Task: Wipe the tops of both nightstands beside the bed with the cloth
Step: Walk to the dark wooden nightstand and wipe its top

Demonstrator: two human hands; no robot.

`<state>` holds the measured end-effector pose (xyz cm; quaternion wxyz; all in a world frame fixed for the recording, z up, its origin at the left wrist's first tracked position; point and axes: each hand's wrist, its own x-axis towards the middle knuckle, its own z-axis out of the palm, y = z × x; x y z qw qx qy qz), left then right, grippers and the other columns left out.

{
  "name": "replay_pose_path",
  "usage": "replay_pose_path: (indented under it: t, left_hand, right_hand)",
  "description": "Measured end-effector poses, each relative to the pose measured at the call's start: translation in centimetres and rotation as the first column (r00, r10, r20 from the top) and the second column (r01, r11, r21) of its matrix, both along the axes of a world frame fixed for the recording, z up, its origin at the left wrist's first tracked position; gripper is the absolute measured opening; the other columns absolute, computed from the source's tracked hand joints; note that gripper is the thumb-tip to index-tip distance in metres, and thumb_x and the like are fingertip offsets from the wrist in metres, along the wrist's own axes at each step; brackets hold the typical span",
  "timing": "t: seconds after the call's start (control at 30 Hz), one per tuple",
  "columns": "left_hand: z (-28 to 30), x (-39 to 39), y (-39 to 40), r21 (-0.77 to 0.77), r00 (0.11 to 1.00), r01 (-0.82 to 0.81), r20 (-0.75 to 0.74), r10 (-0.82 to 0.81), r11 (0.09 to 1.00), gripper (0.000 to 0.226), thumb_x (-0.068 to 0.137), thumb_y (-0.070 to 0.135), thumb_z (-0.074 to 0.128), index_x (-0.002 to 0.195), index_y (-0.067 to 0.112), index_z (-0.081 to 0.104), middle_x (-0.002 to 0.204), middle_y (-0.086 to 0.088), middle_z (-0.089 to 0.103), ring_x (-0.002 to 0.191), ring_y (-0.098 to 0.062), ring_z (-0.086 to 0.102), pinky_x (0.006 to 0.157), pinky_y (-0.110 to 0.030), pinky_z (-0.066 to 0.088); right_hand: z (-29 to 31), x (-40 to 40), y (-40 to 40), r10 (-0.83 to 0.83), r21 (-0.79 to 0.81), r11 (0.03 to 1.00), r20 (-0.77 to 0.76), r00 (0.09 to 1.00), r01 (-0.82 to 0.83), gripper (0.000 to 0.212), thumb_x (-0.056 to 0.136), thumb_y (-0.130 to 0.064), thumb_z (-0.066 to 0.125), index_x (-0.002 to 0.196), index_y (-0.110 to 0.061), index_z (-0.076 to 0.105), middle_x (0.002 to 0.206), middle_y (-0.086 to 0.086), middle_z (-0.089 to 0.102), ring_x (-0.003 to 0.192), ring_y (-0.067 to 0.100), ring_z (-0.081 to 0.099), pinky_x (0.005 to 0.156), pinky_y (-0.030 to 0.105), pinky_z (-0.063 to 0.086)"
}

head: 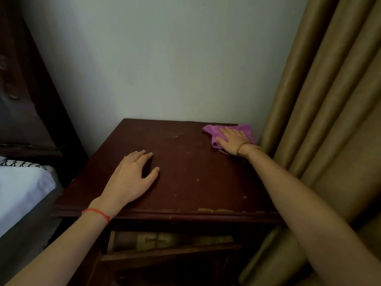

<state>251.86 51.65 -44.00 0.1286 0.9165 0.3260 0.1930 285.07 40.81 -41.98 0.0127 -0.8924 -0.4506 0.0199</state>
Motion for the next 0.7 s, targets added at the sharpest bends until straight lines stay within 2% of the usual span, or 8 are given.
replay_pose_path:
  t: [0.1,0.23,0.3,0.37,0.5,0.63,0.7]
  left_hand:
    - [0.0,0.1,0.2,-0.011,1.0,-0.011,-0.003,0.011,1.0,0.062,0.092,0.056,0.045,0.147,0.027,0.038,0.155,0.003,0.034,0.145,-0.015,0.023,0.12,-0.037,0.018]
    - [0.2,-0.1,-0.2,-0.006,1.0,-0.004,-0.001,0.004,1.0,0.062,0.092,0.056,0.045,0.147,0.029,0.038,0.155,0.005,0.033,0.145,-0.013,0.021,0.12,-0.034,0.017]
    - [0.1,0.1,-0.1,-0.012,1.0,0.0,0.003,0.0,1.0,0.063,0.092,0.057,0.045,0.148,0.029,0.037,0.155,0.005,0.032,0.146,-0.013,0.021,0.12,-0.034,0.016]
    - [0.0,0.1,0.0,-0.01,1.0,0.004,0.009,-0.004,1.0,0.064,0.092,0.059,0.044,0.148,0.028,0.037,0.155,0.005,0.033,0.146,-0.013,0.021,0.121,-0.033,0.015]
    - [-0.2,0.1,0.0,-0.017,0.999,0.001,0.035,0.0,1.0,0.073,0.083,0.064,0.035,0.146,0.027,0.042,0.153,0.003,0.036,0.145,-0.014,0.023,0.121,-0.034,0.016]
    - [-0.5,0.2,0.3,-0.001,0.999,0.003,0.05,-0.003,1.0,0.062,0.09,0.056,0.049,0.145,0.026,0.043,0.153,0.002,0.037,0.144,-0.016,0.025,0.121,-0.035,0.017]
    - [-0.5,0.2,0.3,-0.004,0.999,0.005,0.05,-0.004,1.0,0.065,0.088,0.06,0.046,0.144,0.026,0.045,0.152,0.002,0.038,0.144,-0.015,0.026,0.12,-0.035,0.018]
  right_hand:
    - [0.0,-0.5,4.5,0.03,0.016,0.999,0.01,1.0,-0.03,0.062,0.098,-0.051,0.022,0.152,-0.023,0.011,0.159,0.002,0.011,0.146,0.023,0.012,0.118,0.04,0.007]
    - [-0.3,-4.1,4.9,0.28,0.044,0.959,-0.004,0.96,-0.28,0.06,0.098,-0.052,0.023,0.151,-0.027,0.012,0.159,-0.003,0.011,0.146,0.019,0.01,0.119,0.04,0.003]
    - [-0.6,-3.3,3.7,0.327,0.059,0.943,-0.002,0.945,-0.327,0.06,0.098,-0.054,0.024,0.151,-0.028,0.013,0.159,-0.005,0.011,0.146,0.016,0.01,0.119,0.037,0.002]
    - [-0.4,-0.5,3.0,0.264,0.062,0.962,0.009,0.964,-0.264,0.06,0.099,-0.052,0.026,0.151,-0.025,0.014,0.159,-0.002,0.014,0.145,0.018,0.013,0.119,0.038,0.006]
    - [-0.2,4.1,4.2,0.0,0.012,1.0,0.026,1.0,0.0,0.062,0.098,-0.053,0.023,0.152,-0.024,0.013,0.159,0.001,0.011,0.146,0.022,0.013,0.118,0.041,0.008]
    - [-0.1,2.5,7.6,0.035,0.017,0.999,0.022,0.999,-0.035,0.063,0.097,-0.053,0.024,0.152,-0.023,0.012,0.159,0.002,0.013,0.145,0.023,0.014,0.117,0.041,0.009]
    - [0.1,0.1,8.4,0.127,0.039,0.991,0.033,0.991,-0.128,0.061,0.098,-0.049,0.026,0.152,-0.022,0.014,0.158,0.002,0.015,0.145,0.023,0.016,0.116,0.038,0.01]
